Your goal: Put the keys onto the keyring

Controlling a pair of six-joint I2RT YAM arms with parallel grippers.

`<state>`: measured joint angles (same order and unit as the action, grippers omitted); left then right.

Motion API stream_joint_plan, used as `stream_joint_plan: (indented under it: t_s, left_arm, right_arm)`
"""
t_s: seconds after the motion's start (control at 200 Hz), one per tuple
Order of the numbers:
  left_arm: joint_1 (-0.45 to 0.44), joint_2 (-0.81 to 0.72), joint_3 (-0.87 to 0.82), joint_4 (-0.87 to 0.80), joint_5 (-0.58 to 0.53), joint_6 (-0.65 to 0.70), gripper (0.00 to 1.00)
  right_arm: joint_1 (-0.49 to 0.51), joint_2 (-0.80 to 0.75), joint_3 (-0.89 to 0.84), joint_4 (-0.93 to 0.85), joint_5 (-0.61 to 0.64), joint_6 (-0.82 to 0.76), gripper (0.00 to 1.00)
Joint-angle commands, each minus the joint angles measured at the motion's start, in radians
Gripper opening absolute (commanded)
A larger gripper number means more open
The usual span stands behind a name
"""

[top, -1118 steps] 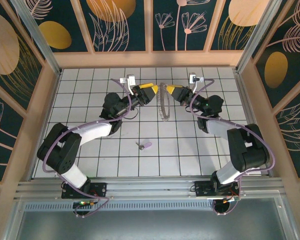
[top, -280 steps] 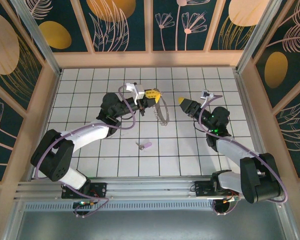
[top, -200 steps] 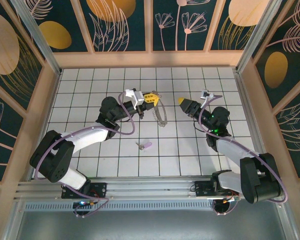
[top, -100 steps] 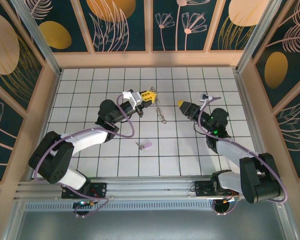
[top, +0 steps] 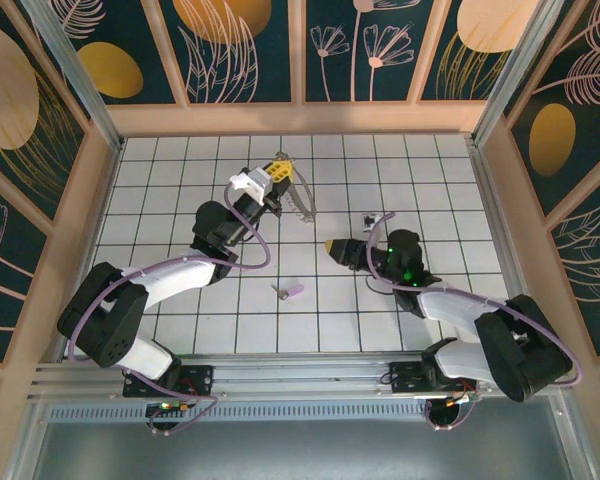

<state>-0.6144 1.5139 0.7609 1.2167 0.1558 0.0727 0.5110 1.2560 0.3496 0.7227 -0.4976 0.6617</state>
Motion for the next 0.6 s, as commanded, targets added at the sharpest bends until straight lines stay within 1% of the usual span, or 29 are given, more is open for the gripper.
stream_joint_plan:
  t_s: [0.0,0.18,0.445,0.596]
  left_arm:
    - [0.0,0.0,0.015,0.068,-0.101,0.035,0.0]
    - [0.016,-0.011,0.006,0.067,-0.155,0.045,0.0]
    - [0.071,-0.047,-0.03,0.064,-0.164,0.032,0.0]
    - [0.109,-0.067,-0.044,0.06,-0.176,0.028,0.0]
  right_arm:
    - [0.071,0.049,0.016,-0.061,0.06,-0.075,0.43]
    - [0.188,0.13,0.116,-0.203,0.144,-0.171,0.42]
    - [0.373,0.317,0.344,-0.457,0.342,-0.344,0.4]
    - [0.449,0.424,0.459,-0.567,0.436,-0.422,0.38]
